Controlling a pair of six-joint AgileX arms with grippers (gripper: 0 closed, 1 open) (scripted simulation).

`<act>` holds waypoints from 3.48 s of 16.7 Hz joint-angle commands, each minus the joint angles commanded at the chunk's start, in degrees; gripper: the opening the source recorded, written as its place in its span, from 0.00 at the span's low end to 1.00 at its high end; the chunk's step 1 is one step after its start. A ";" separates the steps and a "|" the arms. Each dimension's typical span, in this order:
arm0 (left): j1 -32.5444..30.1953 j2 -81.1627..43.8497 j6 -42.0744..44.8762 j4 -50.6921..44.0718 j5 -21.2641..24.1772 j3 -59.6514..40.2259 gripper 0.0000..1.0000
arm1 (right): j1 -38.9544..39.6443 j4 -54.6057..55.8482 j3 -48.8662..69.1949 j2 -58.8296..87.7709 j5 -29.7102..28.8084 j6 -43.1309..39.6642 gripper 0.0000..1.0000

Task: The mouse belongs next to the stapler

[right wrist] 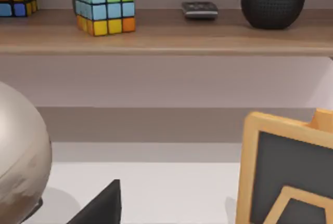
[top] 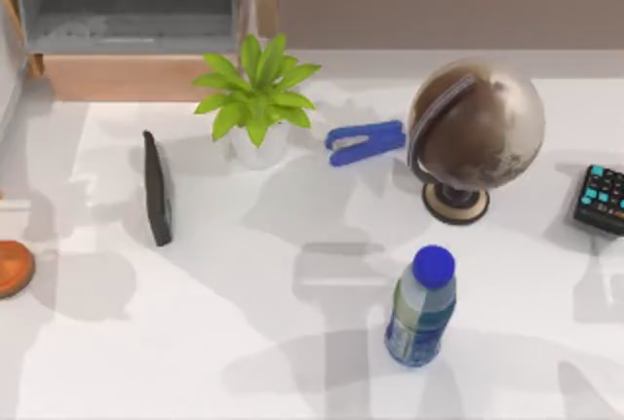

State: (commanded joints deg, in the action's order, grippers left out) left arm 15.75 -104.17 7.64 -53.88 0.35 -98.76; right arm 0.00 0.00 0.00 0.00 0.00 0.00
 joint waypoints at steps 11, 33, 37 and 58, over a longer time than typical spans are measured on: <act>3.10 -43.79 3.04 -22.30 0.88 -42.02 1.00 | 0.00 0.00 0.00 0.00 0.00 0.00 1.00; 3.03 -45.49 3.34 -17.54 1.08 -38.43 1.00 | 0.00 0.00 0.00 0.00 0.00 0.00 1.00; 2.74 -46.19 3.23 -17.02 1.01 -38.32 1.00 | 0.00 0.00 0.00 0.00 0.00 0.00 1.00; 2.74 -46.19 3.23 -17.02 1.01 -38.32 0.00 | 0.00 0.00 0.00 0.00 0.00 0.00 1.00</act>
State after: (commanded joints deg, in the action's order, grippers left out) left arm 18.49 -150.36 10.87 -70.90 1.36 -137.08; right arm 0.00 0.00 0.00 0.00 0.00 0.00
